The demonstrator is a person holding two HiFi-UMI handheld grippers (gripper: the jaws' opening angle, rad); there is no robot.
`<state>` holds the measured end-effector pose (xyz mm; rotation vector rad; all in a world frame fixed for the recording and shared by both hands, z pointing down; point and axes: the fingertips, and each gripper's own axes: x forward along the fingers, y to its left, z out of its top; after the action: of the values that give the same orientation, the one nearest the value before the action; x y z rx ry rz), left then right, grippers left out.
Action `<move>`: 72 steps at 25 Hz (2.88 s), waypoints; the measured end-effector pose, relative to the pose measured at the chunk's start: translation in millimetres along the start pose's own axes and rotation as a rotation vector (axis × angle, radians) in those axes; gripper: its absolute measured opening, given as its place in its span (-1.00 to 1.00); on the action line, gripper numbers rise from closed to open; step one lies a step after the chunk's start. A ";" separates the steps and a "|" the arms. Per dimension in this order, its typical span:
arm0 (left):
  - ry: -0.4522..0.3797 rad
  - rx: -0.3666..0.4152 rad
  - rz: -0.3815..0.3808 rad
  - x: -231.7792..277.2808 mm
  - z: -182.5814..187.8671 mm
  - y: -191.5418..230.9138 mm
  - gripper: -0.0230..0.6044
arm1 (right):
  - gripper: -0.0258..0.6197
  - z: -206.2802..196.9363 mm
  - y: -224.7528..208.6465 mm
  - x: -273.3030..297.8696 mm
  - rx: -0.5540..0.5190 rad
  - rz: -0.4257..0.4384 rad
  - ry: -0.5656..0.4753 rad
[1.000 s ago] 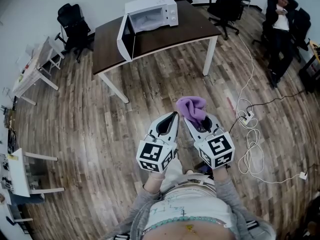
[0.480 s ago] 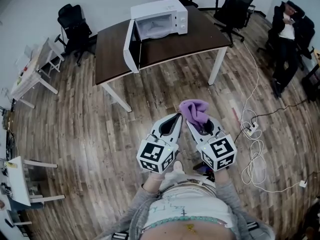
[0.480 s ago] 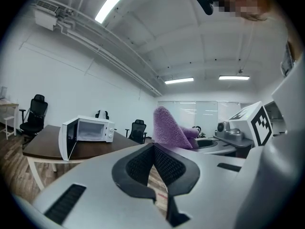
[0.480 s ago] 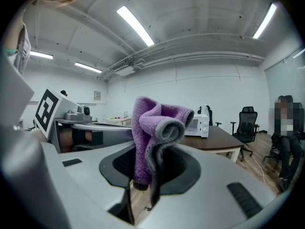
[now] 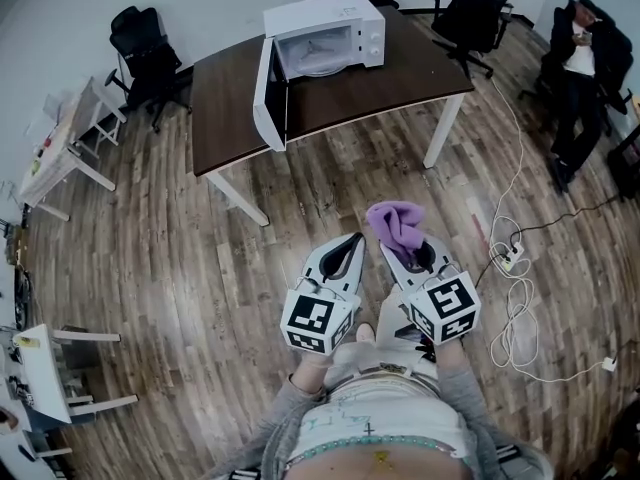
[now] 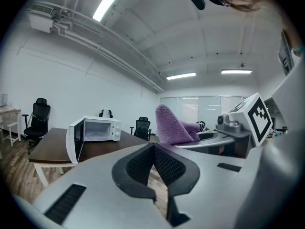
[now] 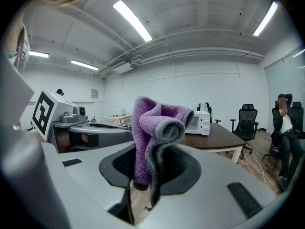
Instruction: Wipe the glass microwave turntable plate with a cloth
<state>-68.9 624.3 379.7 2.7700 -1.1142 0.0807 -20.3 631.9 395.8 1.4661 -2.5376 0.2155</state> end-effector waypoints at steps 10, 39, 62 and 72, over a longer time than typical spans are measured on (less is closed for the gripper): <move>-0.001 -0.052 0.115 29.9 3.0 72.7 -0.90 | -0.57 19.2 -16.8 81.4 -0.028 0.113 0.014; 0.004 -0.033 0.261 252.8 56.6 188.2 -0.90 | -0.57 77.1 -208.9 242.1 -0.028 0.235 -0.019; 0.015 0.022 0.051 356.7 83.1 320.4 -0.90 | -0.57 114.7 -265.6 390.9 0.003 0.060 -0.027; 0.055 -0.004 -0.072 375.3 83.4 363.3 -0.90 | -0.57 124.0 -272.0 439.7 0.036 -0.026 -0.014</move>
<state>-50.1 95.7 382.4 2.7828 -0.9997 0.1445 -11.0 100.3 390.8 1.5174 -2.5369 0.2488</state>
